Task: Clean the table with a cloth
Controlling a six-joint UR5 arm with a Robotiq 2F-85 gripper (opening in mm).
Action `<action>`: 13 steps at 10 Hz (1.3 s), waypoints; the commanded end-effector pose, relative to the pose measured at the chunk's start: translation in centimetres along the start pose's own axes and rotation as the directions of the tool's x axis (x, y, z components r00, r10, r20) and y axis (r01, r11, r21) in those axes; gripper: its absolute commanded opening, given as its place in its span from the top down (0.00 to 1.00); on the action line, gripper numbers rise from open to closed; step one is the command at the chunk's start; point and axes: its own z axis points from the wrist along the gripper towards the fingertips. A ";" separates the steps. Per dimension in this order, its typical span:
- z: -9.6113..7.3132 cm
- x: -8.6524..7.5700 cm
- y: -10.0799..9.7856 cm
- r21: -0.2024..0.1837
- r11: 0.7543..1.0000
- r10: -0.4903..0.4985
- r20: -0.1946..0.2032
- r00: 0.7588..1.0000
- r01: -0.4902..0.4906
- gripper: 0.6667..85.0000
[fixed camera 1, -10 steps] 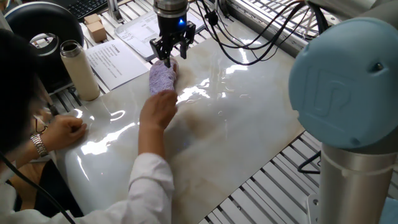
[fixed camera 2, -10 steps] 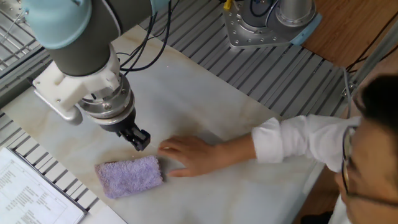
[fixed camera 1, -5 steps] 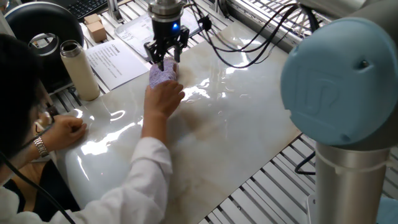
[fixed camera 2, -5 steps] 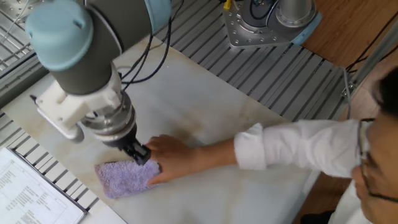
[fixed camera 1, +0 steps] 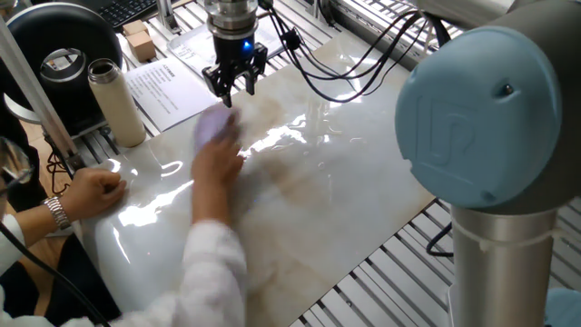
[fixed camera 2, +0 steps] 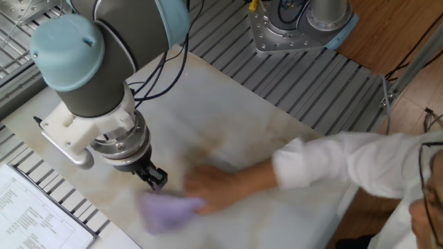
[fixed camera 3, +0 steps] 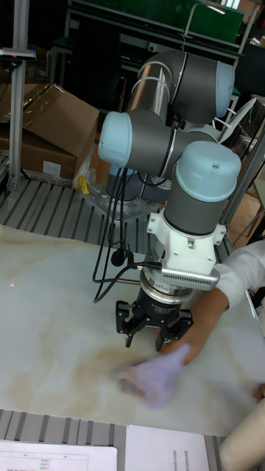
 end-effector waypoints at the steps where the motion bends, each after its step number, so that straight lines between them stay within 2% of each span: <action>1: 0.5 -0.5 1.7 -0.028 0.999 0.029 0.016 0.999 -0.029 0.35; 3: 1.3 -0.9 3.9 -0.041 0.997 0.071 0.033 0.997 -0.070 0.35; 4: 1.0 -1.1 5.2 -0.072 0.994 0.090 0.031 0.995 -0.088 0.34; 5: 0.7 -1.1 5.9 -0.081 0.990 0.121 0.022 0.992 -0.118 0.34; 6: 0.7 -1.0 5.4 -0.062 0.988 0.146 0.021 0.989 -0.144 0.34; 7: 0.7 -1.2 5.8 -0.076 0.989 0.125 0.029 0.992 -0.123 0.36; 8: 0.6 -1.4 6.8 -0.118 0.987 0.114 0.039 0.993 -0.109 0.31; 9: 0.9 -1.3 8.1 -0.120 0.983 0.142 0.046 0.989 -0.136 0.28; 10: 1.6 -1.6 10.1 -0.116 0.976 0.190 0.056 0.980 -0.183 0.28; 11: 1.7 -1.9 11.2 -0.111 0.971 0.220 0.058 0.974 -0.213 0.28; 13: 1.6 -1.0 11.4 -0.108 0.974 0.202 0.025 0.979 -0.198 0.30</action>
